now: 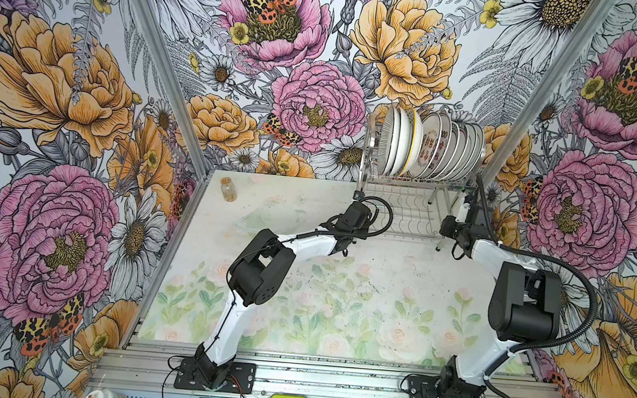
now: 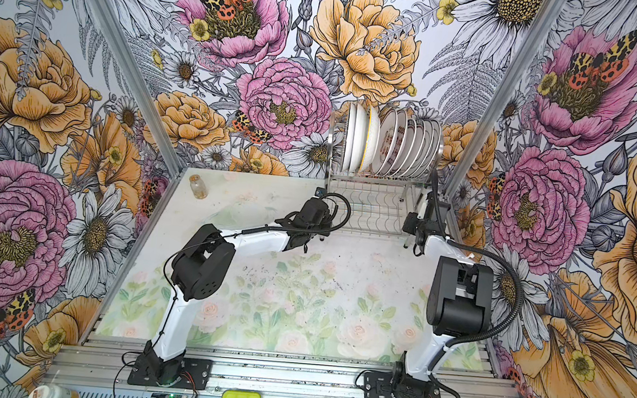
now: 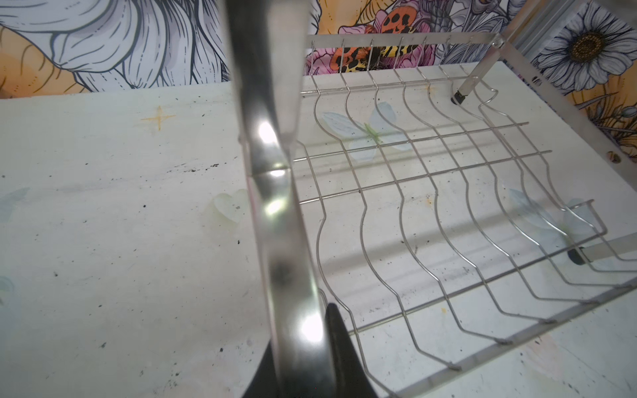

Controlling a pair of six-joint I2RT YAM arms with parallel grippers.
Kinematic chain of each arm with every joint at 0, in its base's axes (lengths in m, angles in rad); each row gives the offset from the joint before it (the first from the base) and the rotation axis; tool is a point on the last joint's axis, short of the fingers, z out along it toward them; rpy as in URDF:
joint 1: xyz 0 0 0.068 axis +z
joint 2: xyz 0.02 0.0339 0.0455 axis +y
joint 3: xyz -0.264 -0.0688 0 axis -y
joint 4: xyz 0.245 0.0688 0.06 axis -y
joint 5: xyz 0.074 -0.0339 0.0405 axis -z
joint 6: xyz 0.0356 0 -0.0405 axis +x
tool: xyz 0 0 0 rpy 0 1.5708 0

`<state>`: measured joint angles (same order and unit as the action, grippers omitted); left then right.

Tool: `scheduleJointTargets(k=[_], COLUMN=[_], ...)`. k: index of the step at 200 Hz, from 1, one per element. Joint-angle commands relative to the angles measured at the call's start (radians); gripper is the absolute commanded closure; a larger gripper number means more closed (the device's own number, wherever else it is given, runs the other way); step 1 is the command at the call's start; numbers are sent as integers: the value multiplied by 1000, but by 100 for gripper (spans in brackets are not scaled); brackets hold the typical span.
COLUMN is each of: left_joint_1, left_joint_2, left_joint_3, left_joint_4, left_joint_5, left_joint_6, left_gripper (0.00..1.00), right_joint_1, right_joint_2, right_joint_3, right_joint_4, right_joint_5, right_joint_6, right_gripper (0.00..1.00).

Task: Unload the plates from the dish rack
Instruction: Move the dish rack to the top-center of the table.

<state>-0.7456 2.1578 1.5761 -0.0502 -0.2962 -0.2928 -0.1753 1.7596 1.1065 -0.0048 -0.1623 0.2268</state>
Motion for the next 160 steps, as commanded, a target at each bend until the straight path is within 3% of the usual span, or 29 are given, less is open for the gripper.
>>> scheduleJointTargets(k=[1,72,160], left_joint_1=[-7,-14,-3], left_joint_2=[-64,-292,-580], left_joint_3=[-94,-377,-657], left_joint_4=[-108,-73,-102], left_joint_5=[-30,-104,-223], left_joint_6=[45,-8,-74], left_gripper=[100,100,100], right_joint_1=[49,154,369], right_joint_2=[-4,-23,11], right_joint_3=[-29,-31,4], right_joint_4=[-15,-18,-1], right_joint_5=[-83,-99,-49], right_joint_6=[110,146,214], right_gripper=[100,100,100])
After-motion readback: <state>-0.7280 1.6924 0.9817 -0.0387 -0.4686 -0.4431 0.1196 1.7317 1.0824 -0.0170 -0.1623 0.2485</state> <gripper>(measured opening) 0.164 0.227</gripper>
